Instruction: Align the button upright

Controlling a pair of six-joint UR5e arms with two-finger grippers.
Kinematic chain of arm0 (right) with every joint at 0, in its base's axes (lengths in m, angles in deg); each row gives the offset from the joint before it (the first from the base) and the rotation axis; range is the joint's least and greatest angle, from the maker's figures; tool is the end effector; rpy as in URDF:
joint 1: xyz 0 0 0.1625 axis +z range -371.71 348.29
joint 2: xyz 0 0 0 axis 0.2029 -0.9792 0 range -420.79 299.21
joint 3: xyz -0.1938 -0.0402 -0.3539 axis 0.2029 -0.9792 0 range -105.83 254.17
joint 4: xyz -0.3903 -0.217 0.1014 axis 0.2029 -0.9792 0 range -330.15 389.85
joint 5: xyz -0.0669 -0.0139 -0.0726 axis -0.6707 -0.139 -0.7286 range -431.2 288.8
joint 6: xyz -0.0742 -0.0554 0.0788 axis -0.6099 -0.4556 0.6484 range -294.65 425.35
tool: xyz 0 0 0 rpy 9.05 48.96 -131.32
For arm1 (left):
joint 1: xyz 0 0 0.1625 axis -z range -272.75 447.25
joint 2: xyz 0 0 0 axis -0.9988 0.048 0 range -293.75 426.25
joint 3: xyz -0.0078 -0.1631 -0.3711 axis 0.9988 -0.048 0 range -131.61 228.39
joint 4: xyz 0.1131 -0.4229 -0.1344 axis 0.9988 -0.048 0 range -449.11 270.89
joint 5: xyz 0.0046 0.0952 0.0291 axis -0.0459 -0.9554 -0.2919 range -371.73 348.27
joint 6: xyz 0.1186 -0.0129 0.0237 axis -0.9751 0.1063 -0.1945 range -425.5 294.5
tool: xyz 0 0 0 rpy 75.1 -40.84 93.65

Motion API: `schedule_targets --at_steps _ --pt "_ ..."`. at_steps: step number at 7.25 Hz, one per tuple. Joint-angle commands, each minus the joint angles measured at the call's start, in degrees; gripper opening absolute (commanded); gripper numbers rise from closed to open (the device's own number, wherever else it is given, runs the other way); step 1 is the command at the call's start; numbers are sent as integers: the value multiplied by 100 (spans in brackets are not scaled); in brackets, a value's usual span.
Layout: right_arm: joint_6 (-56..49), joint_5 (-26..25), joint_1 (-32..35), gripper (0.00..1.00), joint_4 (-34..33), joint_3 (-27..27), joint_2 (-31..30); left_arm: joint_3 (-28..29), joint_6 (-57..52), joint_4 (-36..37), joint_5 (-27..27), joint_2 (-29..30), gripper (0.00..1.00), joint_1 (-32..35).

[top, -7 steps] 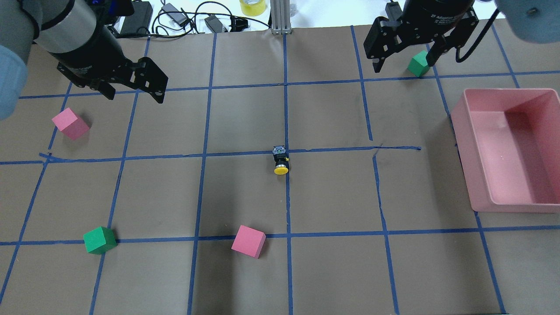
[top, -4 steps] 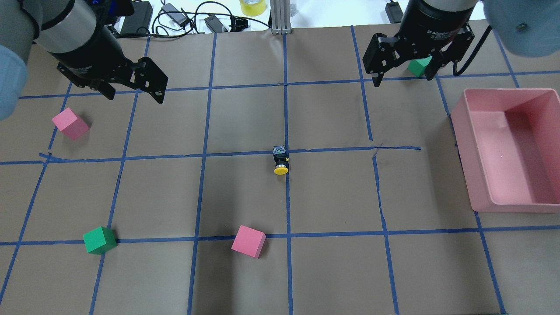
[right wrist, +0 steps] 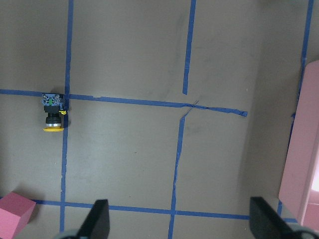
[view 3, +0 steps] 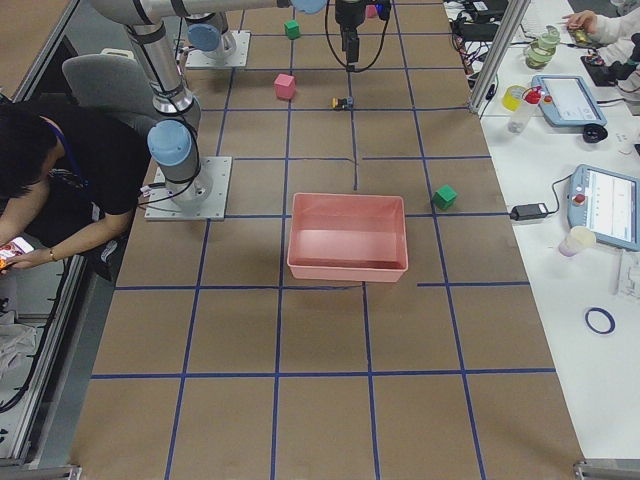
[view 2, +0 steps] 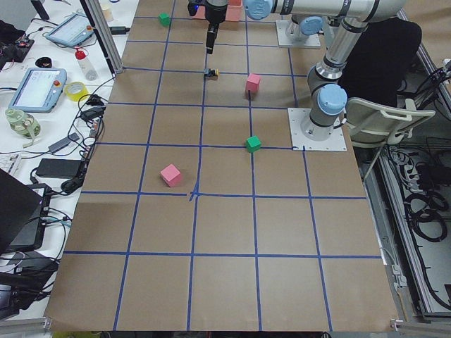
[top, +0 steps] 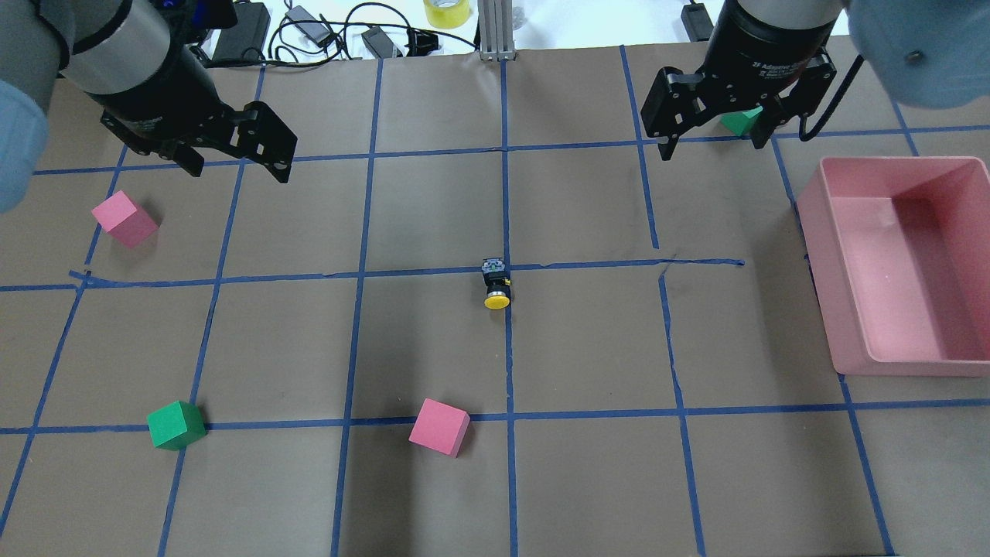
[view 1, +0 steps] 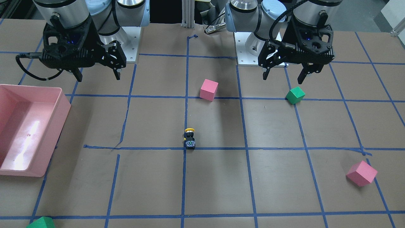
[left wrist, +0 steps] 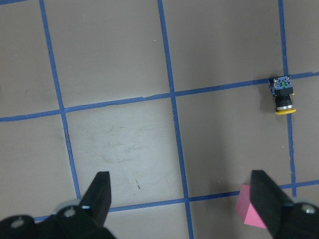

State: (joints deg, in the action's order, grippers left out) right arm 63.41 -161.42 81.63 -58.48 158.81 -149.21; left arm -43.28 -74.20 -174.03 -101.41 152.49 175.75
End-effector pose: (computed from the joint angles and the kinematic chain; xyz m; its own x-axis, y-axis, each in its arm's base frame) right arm 0.1648 -0.5438 0.4790 -0.9958 -0.0918 0.0052 -0.0919 0.9951 -0.0367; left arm -0.1203 -0.5286 0.4749 -0.9921 0.1249 -0.0133 0.1255 0.9843 -0.1242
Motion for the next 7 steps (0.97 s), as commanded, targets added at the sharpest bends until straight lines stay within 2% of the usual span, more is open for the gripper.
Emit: schedule_targets --at_steps 1,4,5,7 --pt "0 14 0 100 0 0 0 9 0 -7 20 76 100 -9" --pt "0 23 0 100 0 0 0 -113 148 202 82 401 100 87" --pt "0 31 0 100 0 0 0 -427 176 422 91 394 100 271" --pt "0 31 -9 100 0 9 0 -1375 1285 2006 21 358 100 1007"
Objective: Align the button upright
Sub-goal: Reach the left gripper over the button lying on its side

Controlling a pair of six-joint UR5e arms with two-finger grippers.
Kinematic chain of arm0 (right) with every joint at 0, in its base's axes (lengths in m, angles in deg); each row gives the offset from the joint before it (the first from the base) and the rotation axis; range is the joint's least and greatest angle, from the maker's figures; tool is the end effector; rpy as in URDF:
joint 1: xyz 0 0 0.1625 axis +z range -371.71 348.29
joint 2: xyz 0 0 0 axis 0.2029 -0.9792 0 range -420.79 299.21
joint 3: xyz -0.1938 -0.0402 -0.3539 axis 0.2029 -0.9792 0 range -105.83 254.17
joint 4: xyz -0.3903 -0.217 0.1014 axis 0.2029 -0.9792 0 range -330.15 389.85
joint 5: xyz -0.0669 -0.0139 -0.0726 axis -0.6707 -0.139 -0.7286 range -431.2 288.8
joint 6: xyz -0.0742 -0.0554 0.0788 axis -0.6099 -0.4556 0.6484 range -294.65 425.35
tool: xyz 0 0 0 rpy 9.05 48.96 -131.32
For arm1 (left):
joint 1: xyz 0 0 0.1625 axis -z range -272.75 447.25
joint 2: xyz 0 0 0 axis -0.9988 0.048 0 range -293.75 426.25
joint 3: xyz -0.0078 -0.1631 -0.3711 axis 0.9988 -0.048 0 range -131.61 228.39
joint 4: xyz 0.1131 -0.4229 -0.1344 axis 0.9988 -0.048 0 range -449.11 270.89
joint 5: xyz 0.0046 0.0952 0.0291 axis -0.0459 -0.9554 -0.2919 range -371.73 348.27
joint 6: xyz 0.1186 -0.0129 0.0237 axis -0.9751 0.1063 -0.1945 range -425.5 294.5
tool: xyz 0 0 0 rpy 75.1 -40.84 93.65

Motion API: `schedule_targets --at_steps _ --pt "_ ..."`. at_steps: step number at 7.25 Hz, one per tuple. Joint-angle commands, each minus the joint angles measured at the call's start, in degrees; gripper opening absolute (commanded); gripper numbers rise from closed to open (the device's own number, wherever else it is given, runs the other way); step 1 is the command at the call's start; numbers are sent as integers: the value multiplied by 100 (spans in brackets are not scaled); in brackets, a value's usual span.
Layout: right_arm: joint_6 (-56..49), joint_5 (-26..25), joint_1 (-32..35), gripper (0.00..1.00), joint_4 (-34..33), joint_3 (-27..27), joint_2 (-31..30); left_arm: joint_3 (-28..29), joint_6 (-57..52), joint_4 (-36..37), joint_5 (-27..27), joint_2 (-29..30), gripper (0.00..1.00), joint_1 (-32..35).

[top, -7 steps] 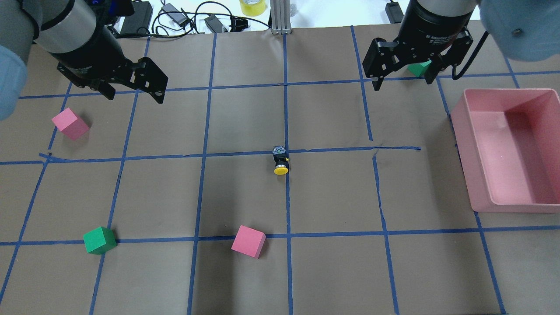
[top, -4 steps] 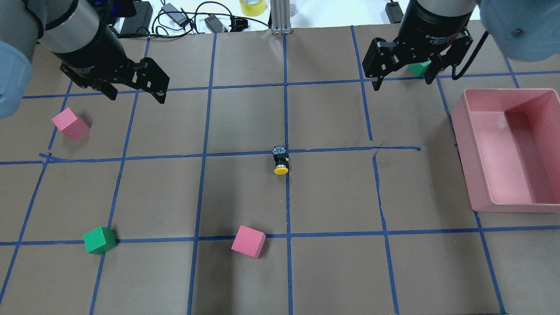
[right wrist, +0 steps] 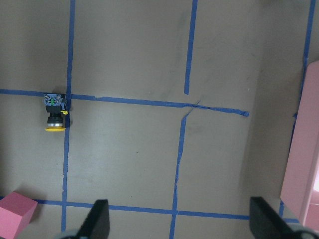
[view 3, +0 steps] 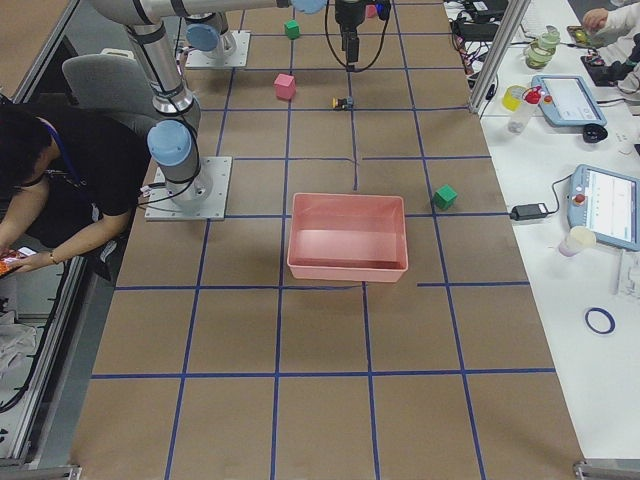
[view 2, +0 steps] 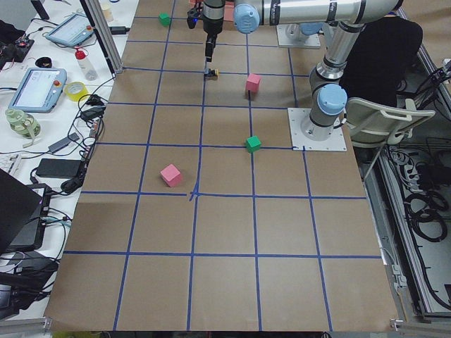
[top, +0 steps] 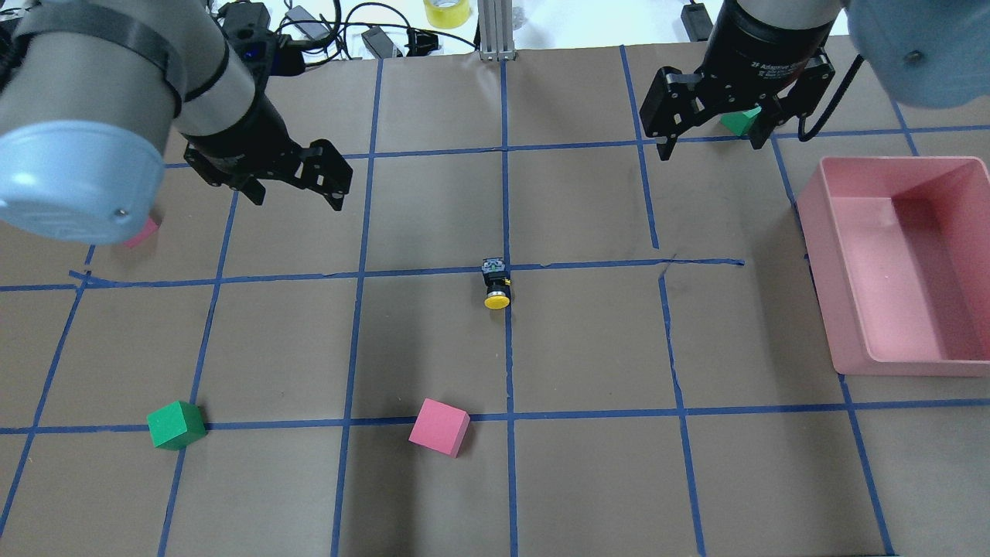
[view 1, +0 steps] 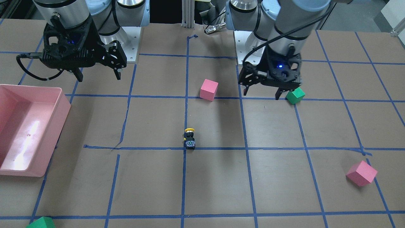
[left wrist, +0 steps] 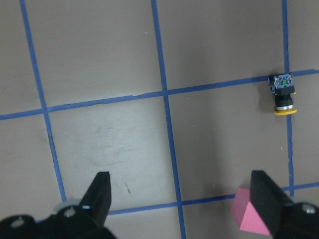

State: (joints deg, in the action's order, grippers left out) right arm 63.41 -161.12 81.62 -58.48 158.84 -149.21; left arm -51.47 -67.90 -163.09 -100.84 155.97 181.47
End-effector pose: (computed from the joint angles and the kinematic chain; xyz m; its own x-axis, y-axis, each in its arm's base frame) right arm 0.1654 -0.5437 0.4787 -0.9958 -0.0918 -0.0001 -0.0917 0.9951 -0.0364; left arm -0.1748 -0.5313 0.3854 -0.9931 0.1168 0.0108 0.1148 0.9870 -0.1127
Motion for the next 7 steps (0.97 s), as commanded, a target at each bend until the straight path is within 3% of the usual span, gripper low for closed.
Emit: schedule_targets --at_steps 1,3,4,7 --pt "0 1 -8 100 0 6 0 -927 1254 1826 -46 89 100 805" --pt "-8 1 1 100 9 15 0 -1647 2563 3556 -1295 317 100 1534" --pt "-17 1 -8 100 9 15 0 -1973 3178 4306 -1355 518 100 1729" --pt "-17 -8 -8 100 9 15 0 -2327 3473 6182 -1784 1186 99 2239"
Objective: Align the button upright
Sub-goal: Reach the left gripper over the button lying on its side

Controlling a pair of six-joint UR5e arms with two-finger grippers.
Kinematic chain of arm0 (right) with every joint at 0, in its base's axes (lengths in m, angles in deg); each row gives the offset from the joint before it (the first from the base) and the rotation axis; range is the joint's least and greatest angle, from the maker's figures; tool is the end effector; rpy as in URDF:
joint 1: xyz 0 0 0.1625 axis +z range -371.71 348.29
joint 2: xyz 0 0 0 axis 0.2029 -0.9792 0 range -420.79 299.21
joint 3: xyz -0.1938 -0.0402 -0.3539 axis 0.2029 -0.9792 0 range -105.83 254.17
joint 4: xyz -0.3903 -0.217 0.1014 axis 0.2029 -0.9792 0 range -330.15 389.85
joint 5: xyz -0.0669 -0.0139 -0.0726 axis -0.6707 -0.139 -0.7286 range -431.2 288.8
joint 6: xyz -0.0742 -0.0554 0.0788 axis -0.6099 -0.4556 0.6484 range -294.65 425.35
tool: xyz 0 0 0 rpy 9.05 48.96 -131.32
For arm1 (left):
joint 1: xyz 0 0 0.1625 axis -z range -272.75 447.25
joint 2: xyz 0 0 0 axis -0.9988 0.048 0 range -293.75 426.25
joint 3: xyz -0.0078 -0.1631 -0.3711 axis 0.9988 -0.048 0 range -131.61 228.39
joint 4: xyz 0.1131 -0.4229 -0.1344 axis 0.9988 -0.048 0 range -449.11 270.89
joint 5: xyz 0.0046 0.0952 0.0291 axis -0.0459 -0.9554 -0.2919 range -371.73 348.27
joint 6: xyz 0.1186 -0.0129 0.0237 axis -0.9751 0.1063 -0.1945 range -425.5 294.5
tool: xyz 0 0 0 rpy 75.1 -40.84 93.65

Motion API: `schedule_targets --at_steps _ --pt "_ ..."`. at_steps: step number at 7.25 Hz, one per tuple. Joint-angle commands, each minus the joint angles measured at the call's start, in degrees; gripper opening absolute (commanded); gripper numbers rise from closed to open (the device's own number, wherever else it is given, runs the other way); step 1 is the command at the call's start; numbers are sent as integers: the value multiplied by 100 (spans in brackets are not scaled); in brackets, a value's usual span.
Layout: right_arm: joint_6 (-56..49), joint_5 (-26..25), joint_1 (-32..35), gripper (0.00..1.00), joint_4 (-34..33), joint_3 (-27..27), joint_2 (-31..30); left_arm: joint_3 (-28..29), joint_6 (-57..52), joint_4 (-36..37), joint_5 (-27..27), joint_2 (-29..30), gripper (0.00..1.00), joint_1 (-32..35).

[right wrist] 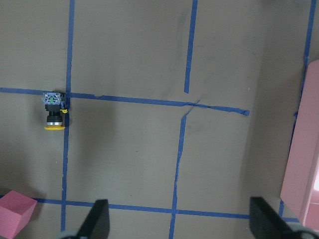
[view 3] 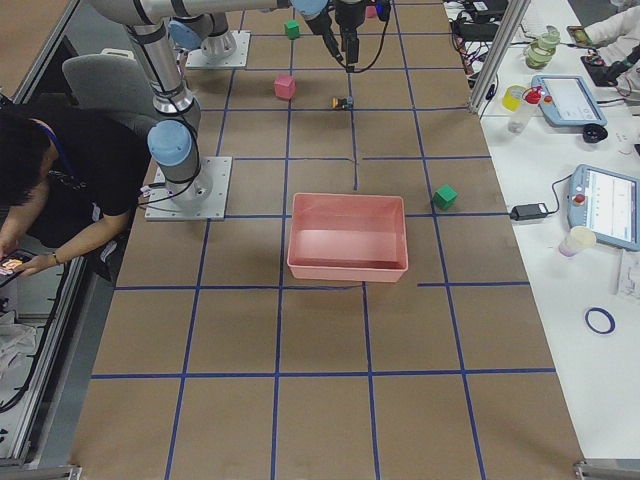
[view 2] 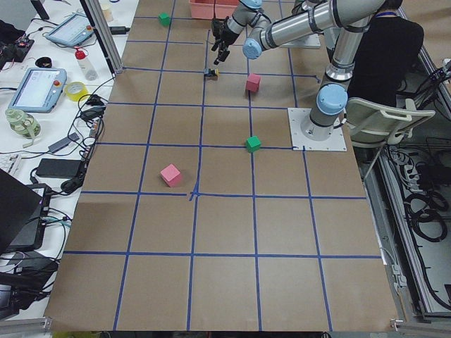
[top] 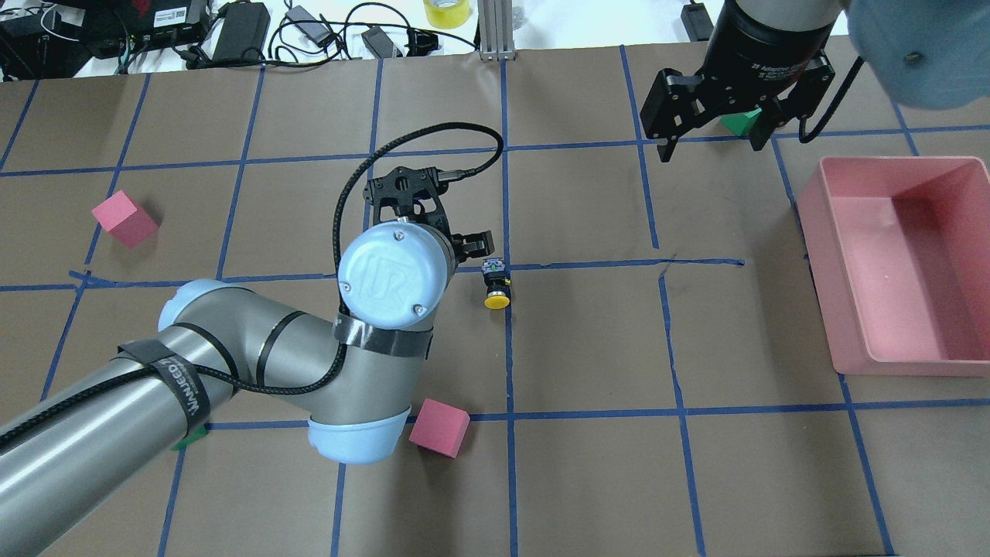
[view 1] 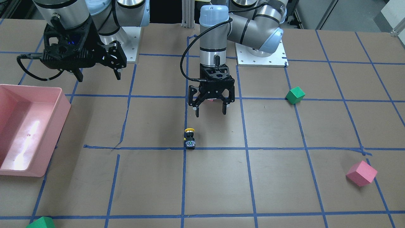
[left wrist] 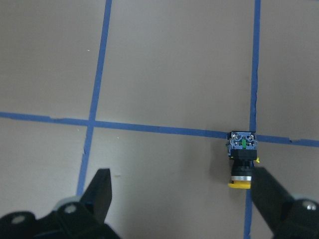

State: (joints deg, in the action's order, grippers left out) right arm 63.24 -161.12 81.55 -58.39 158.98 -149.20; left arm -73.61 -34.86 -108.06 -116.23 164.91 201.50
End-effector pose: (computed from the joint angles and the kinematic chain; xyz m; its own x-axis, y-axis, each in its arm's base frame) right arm 0.1647 -0.5436 0.4771 -0.9956 -0.0935 -0.0001 -0.0935 0.9951 -0.0322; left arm -0.3152 -0.4491 0.2267 -0.9848 -0.1580 0.0721 -0.1716 0.8205 -0.5453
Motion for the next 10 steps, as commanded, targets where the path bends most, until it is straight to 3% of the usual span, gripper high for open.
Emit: schedule_targets --at_steps 1,7,10 --pt "-1 -7 8 100 0 0 0 -175 335 1205 -334 616 98 394" --pt "-1 -7 8 100 0 0 0 -307 66 3421 -572 2129 95 519" --pt "-1 -16 -1 100 0 0 0 -228 3 3749 -581 2491 94 519"
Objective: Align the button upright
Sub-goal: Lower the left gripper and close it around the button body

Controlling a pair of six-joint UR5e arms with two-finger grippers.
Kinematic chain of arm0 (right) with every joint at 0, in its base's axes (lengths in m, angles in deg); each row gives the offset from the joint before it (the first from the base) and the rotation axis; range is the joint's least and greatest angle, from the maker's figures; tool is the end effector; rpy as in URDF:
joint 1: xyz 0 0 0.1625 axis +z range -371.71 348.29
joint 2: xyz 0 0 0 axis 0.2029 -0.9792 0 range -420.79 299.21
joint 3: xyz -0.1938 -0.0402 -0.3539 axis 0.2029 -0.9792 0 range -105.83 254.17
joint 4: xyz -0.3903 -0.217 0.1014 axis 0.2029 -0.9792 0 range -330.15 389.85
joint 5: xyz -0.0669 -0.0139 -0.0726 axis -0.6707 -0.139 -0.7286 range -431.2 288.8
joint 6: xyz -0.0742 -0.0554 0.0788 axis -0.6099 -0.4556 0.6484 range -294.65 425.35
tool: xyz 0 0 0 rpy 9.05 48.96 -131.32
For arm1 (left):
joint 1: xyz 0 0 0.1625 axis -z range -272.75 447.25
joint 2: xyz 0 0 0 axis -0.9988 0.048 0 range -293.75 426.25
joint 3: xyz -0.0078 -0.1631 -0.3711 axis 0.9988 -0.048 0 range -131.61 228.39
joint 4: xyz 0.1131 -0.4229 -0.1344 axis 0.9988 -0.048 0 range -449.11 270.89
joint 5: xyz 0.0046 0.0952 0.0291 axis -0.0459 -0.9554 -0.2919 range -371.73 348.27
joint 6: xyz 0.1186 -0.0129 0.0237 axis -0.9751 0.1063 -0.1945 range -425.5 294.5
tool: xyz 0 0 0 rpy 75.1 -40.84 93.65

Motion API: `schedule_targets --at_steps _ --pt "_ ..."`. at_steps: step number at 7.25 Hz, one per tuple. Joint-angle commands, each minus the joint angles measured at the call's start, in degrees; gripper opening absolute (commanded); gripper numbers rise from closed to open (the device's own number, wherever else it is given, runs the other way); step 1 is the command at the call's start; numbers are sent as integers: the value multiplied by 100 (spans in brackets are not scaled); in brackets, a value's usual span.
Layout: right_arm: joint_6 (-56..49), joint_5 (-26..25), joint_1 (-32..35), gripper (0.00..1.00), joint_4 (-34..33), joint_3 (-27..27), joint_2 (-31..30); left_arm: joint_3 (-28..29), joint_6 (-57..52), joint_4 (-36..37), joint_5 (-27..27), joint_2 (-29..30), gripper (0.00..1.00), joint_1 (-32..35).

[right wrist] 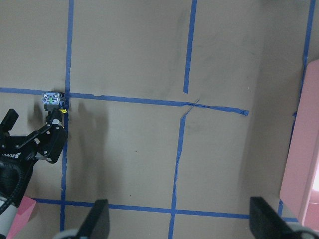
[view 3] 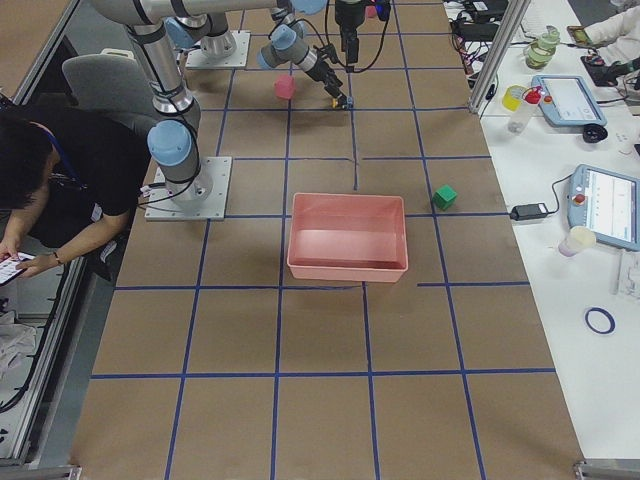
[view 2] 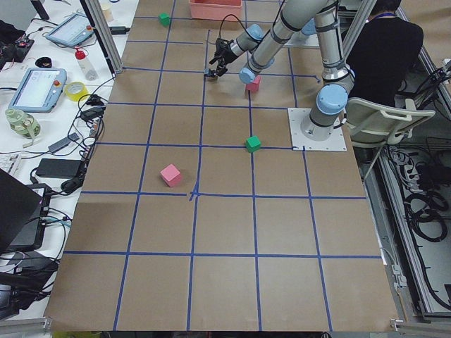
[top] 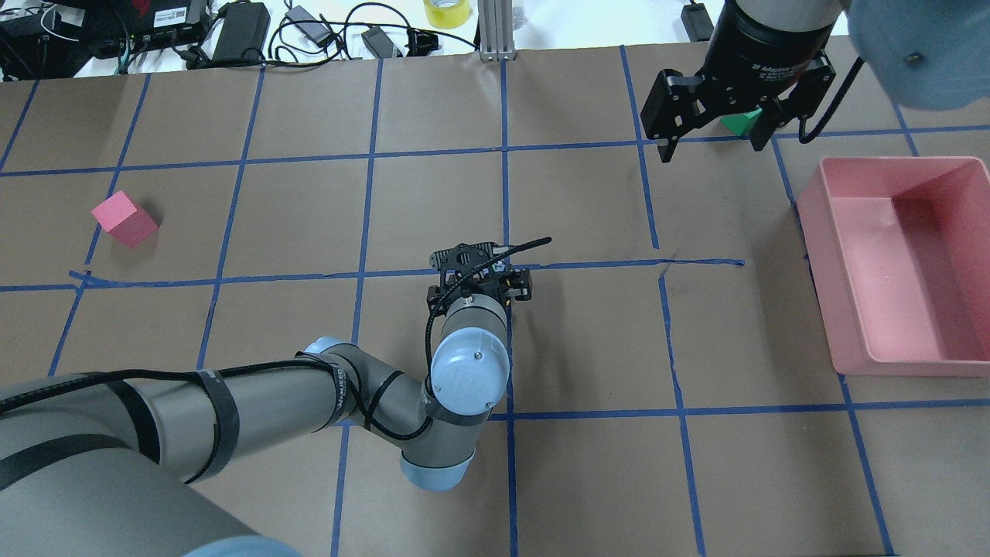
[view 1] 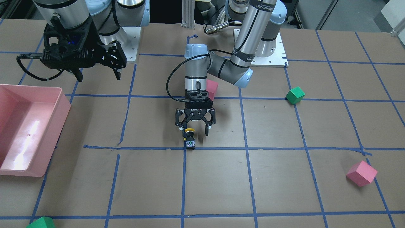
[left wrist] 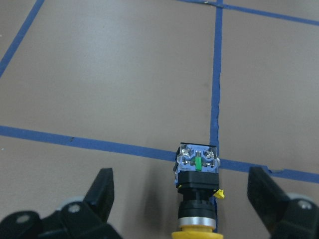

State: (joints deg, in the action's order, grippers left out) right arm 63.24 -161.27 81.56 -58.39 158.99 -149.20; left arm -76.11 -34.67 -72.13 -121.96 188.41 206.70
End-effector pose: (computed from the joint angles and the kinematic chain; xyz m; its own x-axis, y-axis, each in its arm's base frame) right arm 0.1645 -0.5435 0.4770 -0.9956 -0.0936 0.0025 -0.0936 0.9951 -0.0319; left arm -0.3447 -0.4247 0.0810 -0.9882 -0.1114 0.1053 -0.1532 0.7067 -0.6907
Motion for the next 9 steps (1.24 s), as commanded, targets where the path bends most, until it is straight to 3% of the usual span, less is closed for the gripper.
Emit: schedule_targets --at_steps 1,4,5,7,8,9 --pt "0 -1 8 100 0 9 0 31 -15 278 -51 220 94 0" --pt "0 -1 -1 100 0 0 0 -4 -68 297 -43 326 93 254" --pt "0 -10 -1 100 0 0 0 -31 -303 288 1 326 73 254" --pt "0 -10 8 100 0 9 0 -92 -567 271 27 300 15 254" --pt "0 -1 8 100 0 0 0 -66 -752 245 19 221 0 254" --pt "0 -10 -1 100 0 9 0 -31 -780 166 19 168 0 228"
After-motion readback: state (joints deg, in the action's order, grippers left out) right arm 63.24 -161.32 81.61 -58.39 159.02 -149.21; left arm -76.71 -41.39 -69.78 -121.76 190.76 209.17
